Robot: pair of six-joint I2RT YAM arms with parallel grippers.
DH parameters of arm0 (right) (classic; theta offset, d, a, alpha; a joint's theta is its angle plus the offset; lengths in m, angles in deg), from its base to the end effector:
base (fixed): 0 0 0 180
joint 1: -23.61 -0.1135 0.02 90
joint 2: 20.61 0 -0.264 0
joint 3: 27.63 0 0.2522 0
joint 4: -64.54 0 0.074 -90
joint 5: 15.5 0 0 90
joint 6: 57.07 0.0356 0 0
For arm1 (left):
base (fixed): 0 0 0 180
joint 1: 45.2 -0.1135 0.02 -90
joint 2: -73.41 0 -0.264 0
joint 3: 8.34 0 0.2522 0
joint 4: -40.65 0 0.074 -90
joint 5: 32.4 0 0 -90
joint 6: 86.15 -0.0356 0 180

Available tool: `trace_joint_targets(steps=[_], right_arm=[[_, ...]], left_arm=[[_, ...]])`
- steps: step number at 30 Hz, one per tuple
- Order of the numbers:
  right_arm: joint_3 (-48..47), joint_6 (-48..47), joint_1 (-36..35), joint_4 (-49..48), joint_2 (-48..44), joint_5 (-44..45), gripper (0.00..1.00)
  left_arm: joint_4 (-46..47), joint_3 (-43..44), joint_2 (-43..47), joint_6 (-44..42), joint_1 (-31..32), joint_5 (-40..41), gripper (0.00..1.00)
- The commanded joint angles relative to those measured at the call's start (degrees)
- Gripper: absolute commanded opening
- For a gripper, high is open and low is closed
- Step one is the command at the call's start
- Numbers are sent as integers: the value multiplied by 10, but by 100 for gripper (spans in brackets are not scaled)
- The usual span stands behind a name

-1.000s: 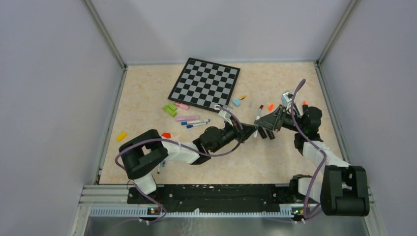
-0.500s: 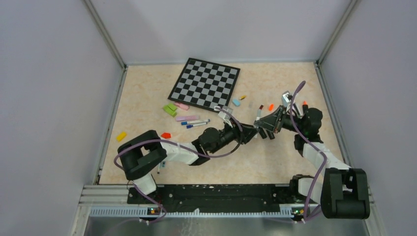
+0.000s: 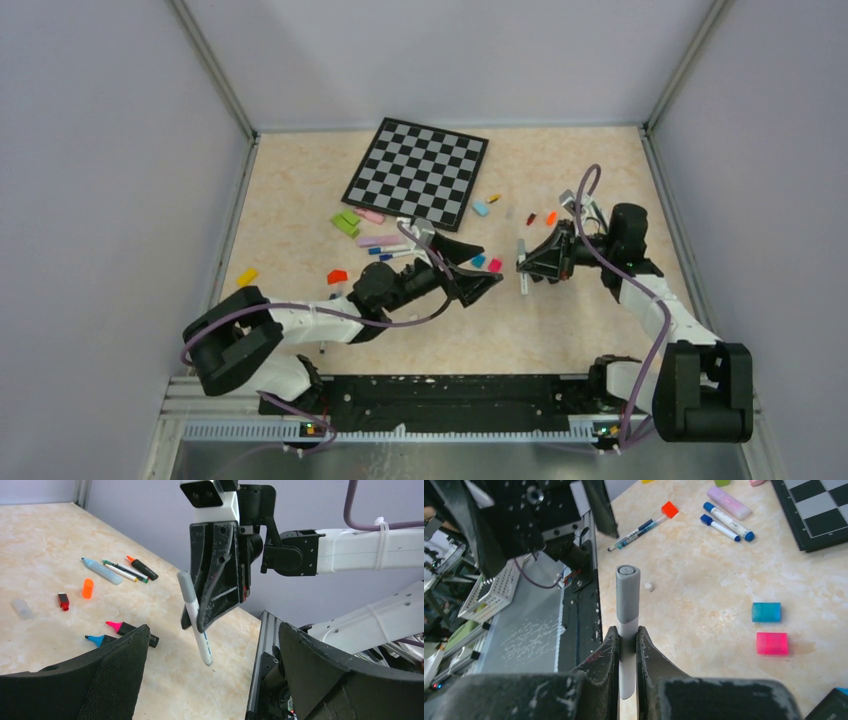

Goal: Open the pen caps
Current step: Pick up the pen from the center of the board, then open the pen cap from the pen.

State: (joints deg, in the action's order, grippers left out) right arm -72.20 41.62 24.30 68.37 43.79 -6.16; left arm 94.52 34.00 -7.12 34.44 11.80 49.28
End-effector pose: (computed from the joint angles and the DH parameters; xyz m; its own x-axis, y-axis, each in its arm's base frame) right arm 0.2167 0.0325 0.2340 -0.5329 0.0309 -0.8456 -0.8308 0.1704 0.5298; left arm 0.1481 -0.2376 0.2475 -0.3342 -0.4099 -0.8487 0.8546 0.2480 -0.4563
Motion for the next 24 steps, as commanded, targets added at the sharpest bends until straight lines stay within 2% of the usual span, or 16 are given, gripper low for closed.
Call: trace_joint_targets(steps=[1, 7, 13, 21, 24], right_arm=[[-26, -112, -20, 85, 5, -55, 0], [-22, -119, -33, 89, 9, -60, 0], [-25, -126, -36, 98, 13, -59, 0], [-28, -135, -40, 114, 14, -56, 0], [-29, -137, -42, 118, 16, -52, 0]], left_arm=[[35, 7, 5, 52, -41, -109, 99], [40, 70, -53, 79, -45, -141, 96], [55, 132, -129, 109, -44, -152, 88], [62, 161, -184, 135, -40, -158, 63], [63, 166, -191, 140, -39, -163, 48]])
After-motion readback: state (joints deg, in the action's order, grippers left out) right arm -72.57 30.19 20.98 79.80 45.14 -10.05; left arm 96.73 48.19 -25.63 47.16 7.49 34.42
